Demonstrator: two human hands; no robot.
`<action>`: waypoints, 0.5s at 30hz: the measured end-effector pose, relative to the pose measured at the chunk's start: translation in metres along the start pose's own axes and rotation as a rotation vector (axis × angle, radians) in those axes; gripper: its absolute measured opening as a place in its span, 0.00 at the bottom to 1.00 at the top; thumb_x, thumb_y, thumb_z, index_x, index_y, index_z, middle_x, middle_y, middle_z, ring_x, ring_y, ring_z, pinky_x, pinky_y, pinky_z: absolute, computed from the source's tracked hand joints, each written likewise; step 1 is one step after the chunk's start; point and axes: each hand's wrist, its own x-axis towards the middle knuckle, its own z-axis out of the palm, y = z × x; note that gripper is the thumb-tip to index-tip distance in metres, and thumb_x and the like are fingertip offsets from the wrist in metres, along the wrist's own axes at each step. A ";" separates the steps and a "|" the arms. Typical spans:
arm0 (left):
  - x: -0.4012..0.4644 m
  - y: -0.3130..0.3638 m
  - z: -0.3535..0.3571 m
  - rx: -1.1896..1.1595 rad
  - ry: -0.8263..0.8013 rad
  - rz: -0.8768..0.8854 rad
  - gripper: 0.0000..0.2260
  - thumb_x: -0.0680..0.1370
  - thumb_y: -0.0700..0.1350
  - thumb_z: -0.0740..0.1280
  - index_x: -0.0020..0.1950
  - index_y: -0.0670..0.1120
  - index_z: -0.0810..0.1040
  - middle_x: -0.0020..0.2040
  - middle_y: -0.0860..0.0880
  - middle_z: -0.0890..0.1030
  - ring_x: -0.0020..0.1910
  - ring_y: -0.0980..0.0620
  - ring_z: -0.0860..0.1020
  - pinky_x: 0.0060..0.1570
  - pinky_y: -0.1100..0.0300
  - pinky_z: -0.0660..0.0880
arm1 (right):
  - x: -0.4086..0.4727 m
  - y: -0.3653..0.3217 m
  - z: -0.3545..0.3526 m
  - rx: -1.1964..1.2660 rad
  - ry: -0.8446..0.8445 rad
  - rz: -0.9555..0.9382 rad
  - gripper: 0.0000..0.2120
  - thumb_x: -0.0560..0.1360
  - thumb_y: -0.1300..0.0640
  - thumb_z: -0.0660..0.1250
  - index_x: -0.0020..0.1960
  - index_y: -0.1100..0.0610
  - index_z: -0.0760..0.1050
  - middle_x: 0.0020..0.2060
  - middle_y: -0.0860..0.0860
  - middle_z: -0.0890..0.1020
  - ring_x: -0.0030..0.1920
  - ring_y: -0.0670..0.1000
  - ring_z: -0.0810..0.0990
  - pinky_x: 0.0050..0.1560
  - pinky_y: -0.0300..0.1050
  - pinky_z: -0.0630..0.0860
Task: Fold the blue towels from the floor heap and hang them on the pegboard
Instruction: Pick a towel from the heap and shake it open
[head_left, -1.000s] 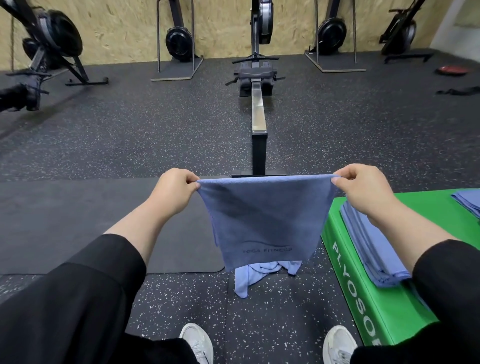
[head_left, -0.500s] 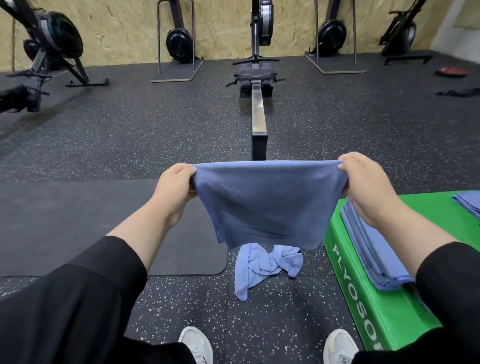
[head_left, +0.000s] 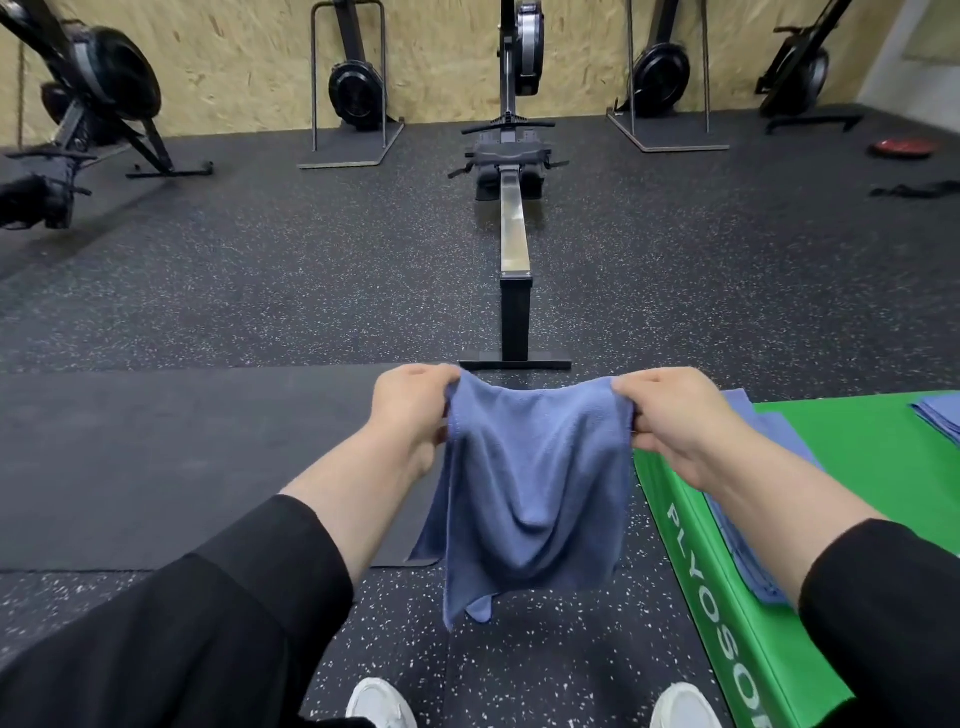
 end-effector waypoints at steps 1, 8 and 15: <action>-0.006 0.000 0.008 0.005 -0.023 0.047 0.05 0.73 0.36 0.68 0.41 0.45 0.79 0.37 0.44 0.74 0.34 0.48 0.71 0.34 0.57 0.71 | 0.000 -0.001 0.004 0.014 -0.003 -0.009 0.04 0.72 0.64 0.62 0.40 0.58 0.74 0.35 0.56 0.68 0.38 0.55 0.66 0.40 0.50 0.71; -0.032 -0.007 0.051 0.257 -0.093 0.359 0.06 0.74 0.42 0.72 0.36 0.47 0.82 0.31 0.56 0.80 0.31 0.58 0.73 0.35 0.61 0.72 | 0.002 -0.001 0.034 0.019 0.009 -0.099 0.12 0.65 0.57 0.65 0.35 0.66 0.67 0.35 0.57 0.62 0.37 0.59 0.58 0.38 0.55 0.58; -0.044 -0.010 0.063 0.327 -0.148 0.463 0.07 0.77 0.42 0.72 0.42 0.52 0.86 0.37 0.59 0.84 0.35 0.67 0.78 0.38 0.71 0.73 | 0.002 0.000 0.039 0.213 -0.143 -0.068 0.10 0.76 0.64 0.63 0.47 0.69 0.81 0.36 0.57 0.81 0.36 0.52 0.78 0.40 0.45 0.74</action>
